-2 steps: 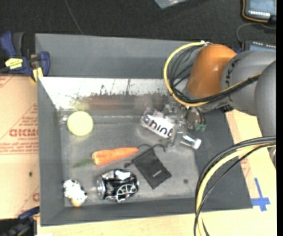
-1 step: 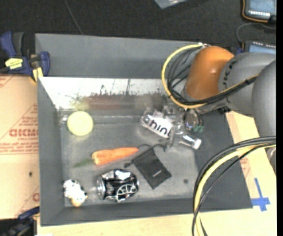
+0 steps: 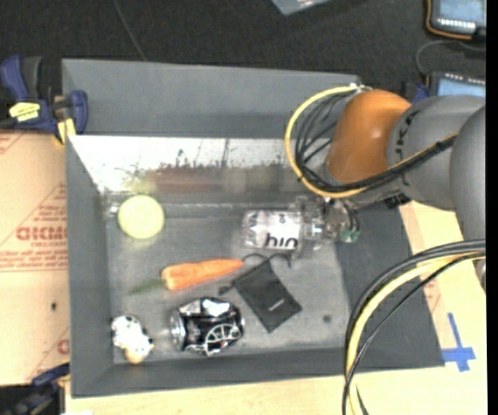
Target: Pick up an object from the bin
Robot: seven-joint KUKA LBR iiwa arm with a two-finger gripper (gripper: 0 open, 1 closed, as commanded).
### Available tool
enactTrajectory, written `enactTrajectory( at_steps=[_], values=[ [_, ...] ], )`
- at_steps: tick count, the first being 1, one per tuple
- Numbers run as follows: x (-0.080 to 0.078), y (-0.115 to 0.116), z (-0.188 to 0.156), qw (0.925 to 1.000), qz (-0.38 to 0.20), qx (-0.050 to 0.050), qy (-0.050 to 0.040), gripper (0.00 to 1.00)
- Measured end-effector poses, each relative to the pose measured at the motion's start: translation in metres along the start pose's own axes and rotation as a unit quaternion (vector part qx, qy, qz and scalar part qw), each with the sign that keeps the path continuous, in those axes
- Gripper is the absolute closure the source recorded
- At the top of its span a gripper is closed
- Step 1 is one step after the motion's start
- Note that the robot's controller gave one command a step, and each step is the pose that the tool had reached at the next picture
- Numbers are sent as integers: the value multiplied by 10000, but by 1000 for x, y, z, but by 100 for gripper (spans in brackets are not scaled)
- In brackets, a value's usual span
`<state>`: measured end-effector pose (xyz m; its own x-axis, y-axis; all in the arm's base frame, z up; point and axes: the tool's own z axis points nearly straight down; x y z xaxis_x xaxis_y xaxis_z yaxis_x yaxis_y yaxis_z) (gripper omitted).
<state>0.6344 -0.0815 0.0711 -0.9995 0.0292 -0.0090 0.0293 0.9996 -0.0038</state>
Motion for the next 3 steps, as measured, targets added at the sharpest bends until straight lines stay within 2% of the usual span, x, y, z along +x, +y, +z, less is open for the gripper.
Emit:
enactTrajectory(
  at_steps=[3],
  values=[
    [0, 0, 0, 10000, -24, 4, 1, 100]
  ],
)
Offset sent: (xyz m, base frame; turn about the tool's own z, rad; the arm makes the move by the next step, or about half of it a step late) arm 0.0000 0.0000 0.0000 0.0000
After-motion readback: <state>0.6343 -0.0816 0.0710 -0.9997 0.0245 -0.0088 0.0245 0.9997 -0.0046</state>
